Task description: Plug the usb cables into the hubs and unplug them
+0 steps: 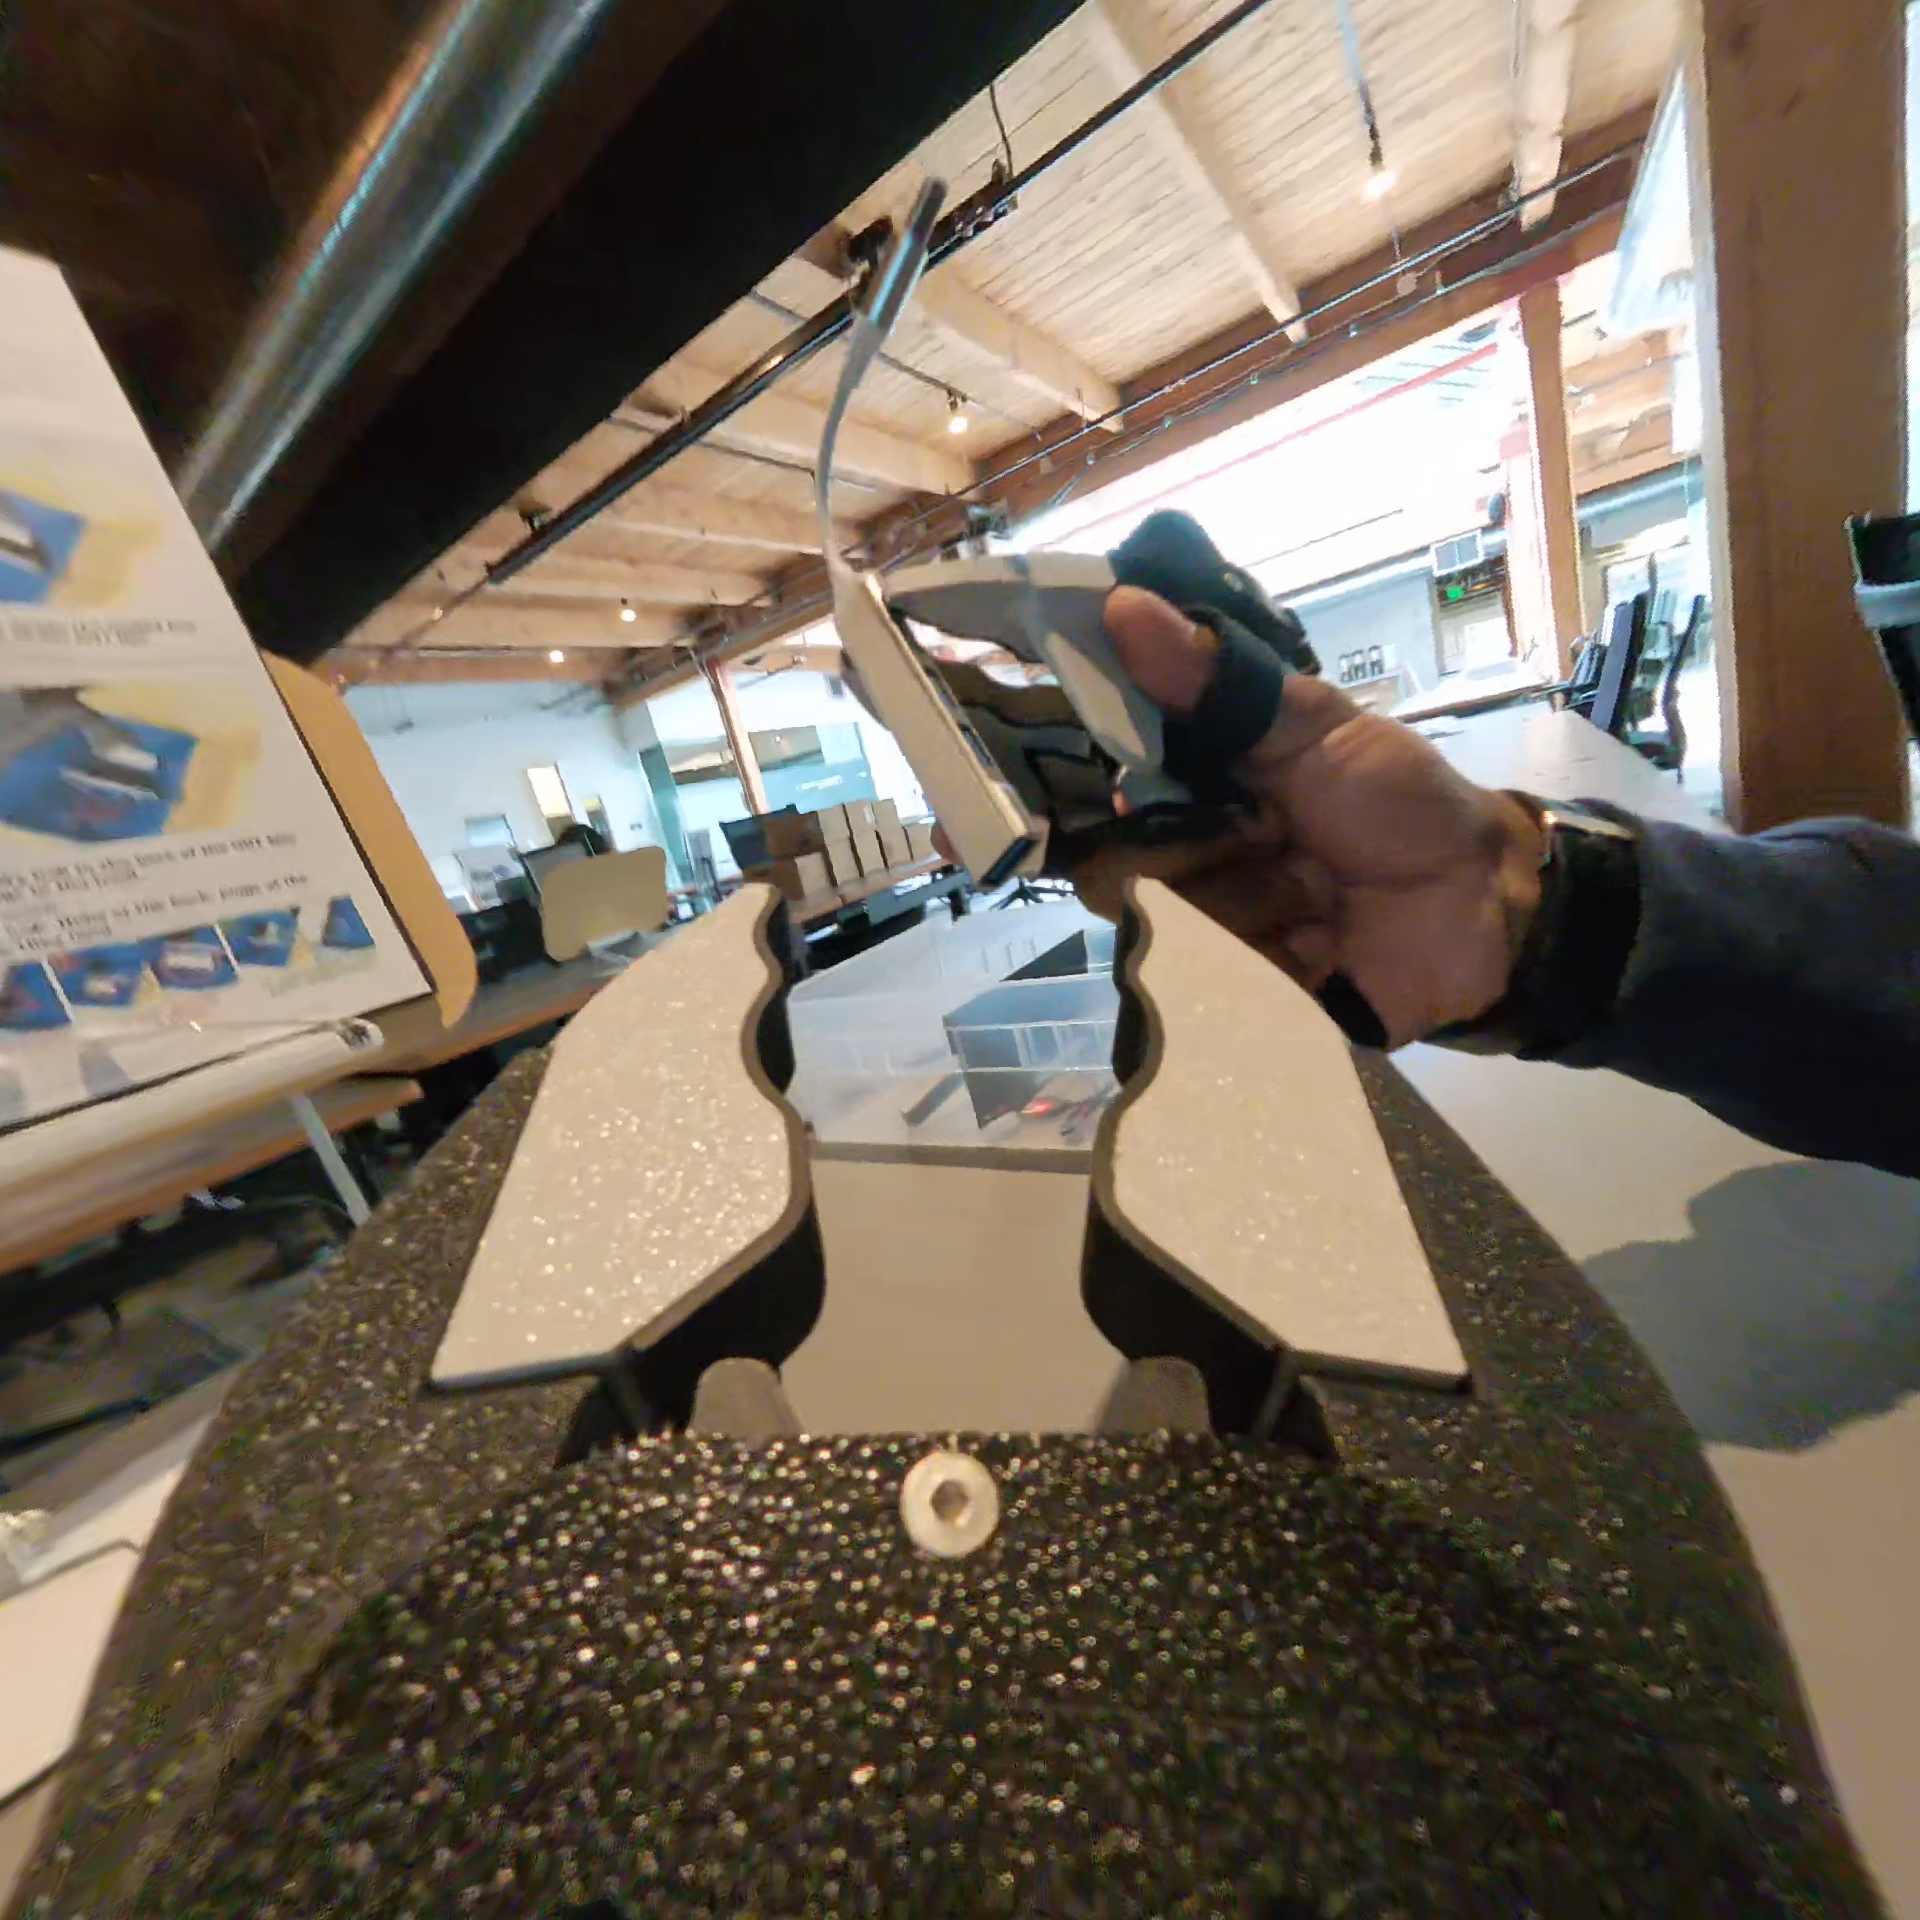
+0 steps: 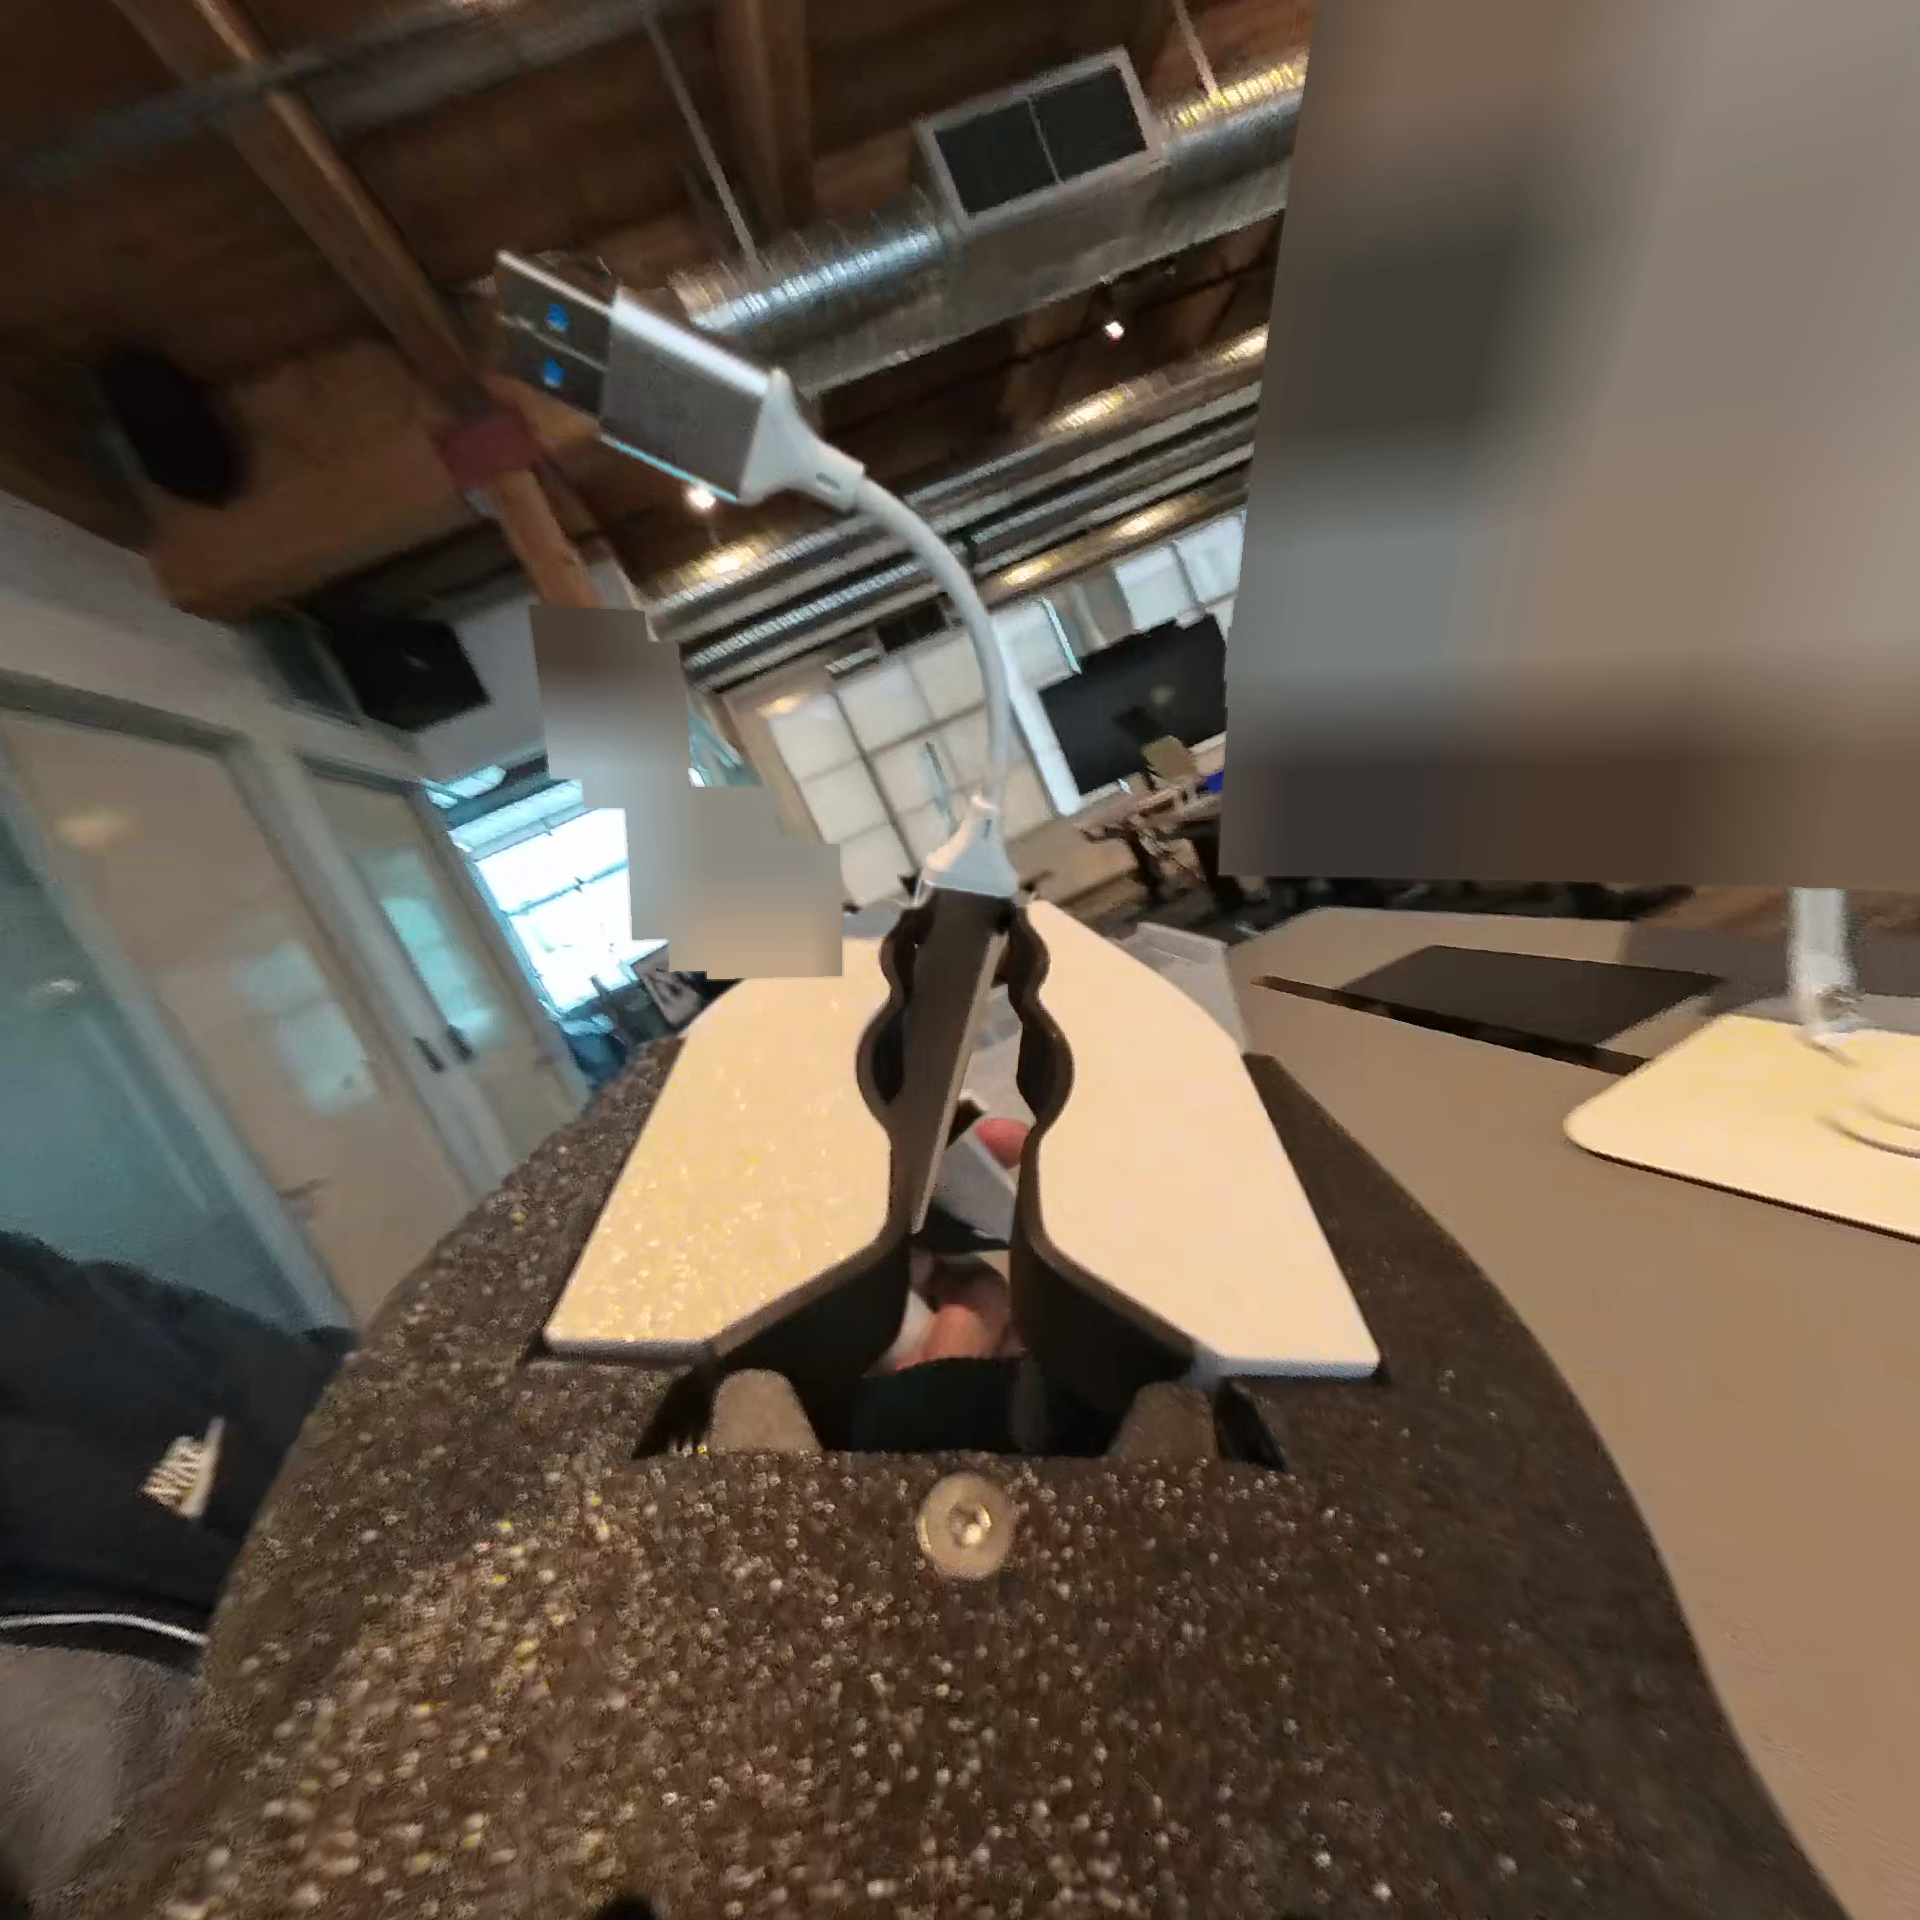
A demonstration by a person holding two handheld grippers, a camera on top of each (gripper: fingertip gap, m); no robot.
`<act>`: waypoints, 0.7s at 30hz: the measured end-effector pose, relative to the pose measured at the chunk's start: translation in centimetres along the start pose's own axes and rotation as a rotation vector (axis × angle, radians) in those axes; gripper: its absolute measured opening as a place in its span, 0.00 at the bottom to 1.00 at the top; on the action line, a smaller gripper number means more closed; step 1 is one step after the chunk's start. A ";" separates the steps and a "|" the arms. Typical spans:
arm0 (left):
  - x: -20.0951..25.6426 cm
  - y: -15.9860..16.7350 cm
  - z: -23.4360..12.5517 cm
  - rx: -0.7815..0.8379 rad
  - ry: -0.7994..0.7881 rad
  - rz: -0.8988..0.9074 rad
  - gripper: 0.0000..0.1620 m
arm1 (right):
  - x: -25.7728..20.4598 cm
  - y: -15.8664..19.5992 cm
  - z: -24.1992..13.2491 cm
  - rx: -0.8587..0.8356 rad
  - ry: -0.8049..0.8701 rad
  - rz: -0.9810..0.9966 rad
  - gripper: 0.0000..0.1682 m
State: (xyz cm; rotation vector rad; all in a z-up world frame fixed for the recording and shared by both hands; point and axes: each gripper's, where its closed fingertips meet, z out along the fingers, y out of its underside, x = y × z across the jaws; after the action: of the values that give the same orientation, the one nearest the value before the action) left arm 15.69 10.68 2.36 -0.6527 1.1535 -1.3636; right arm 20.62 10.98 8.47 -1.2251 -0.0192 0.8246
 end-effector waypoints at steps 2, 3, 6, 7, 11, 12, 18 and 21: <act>0.2 -0.2 -0.1 0.002 -0.009 0.053 0.37 | -0.7 0.5 0.0 0.032 -0.061 0.045 0.10; 0.3 -0.3 -0.1 0.004 -0.013 0.081 0.37 | -0.9 1.0 0.1 0.029 -0.078 0.059 0.10; 0.7 -0.3 -0.1 -0.008 -0.029 0.184 0.37 | -1.3 2.2 0.3 0.018 -0.118 0.089 0.10; 1.0 -0.3 0.0 -0.010 -0.025 0.221 0.36 | -1.5 2.4 0.4 0.018 -0.128 0.098 0.10; 1.7 -0.3 0.0 -0.022 -0.042 0.347 0.33 | -1.7 3.2 0.6 0.005 -0.142 0.122 0.10; 1.7 -0.4 0.0 -0.023 -0.052 0.371 0.31 | -1.8 3.4 0.7 0.004 -0.145 0.128 0.10; 1.1 -0.9 -0.4 -0.016 -0.120 0.454 0.20 | -1.8 3.9 0.8 0.008 -0.144 0.147 0.10; 1.2 -1.1 -0.6 -0.009 -0.124 0.474 0.12 | -1.7 3.9 0.7 0.027 -0.142 0.164 0.10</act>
State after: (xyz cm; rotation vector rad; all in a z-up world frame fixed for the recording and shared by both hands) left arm 14.48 9.53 2.88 -0.4266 1.1261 -0.9040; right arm 16.95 10.99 6.18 -1.1513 -0.0227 1.0506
